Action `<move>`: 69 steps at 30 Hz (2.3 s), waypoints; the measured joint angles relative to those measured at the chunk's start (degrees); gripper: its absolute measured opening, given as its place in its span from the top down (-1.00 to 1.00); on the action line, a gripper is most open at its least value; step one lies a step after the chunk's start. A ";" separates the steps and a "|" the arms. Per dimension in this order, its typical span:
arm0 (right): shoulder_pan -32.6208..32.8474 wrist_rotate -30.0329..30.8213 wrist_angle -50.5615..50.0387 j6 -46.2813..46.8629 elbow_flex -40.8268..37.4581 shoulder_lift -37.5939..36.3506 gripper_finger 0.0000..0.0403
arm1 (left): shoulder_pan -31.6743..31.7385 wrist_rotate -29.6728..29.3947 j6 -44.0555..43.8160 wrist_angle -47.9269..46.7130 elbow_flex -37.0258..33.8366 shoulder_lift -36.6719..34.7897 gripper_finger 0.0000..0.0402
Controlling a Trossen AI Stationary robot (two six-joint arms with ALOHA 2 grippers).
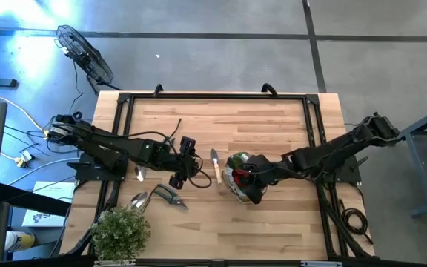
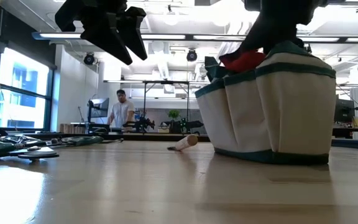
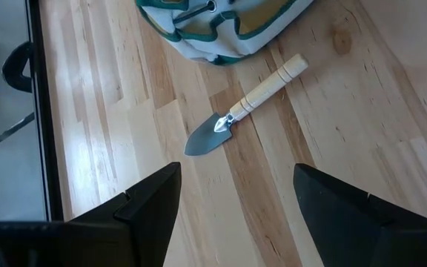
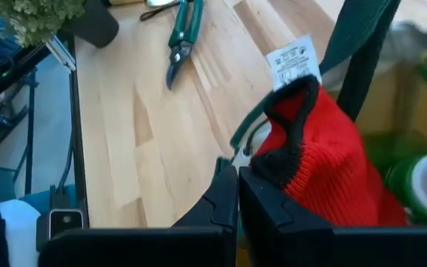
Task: Pick & Place Garden tools in Gardening bag
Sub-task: Put the red gloves into the green gardening bag
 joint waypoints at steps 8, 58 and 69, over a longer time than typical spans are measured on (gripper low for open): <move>1.64 0.22 -5.85 4.71 0.00 -0.02 0.98 | 0.00 0.00 -0.02 0.01 0.00 0.00 -0.26; 3.88 13.22 -31.90 -34.88 27.42 17.16 0.98 | -0.01 0.48 -0.92 -4.23 0.00 0.02 -0.26; 4.76 19.33 -42.81 -25.69 30.49 17.86 0.98 | -0.02 0.98 -1.80 -4.31 0.00 0.02 -0.26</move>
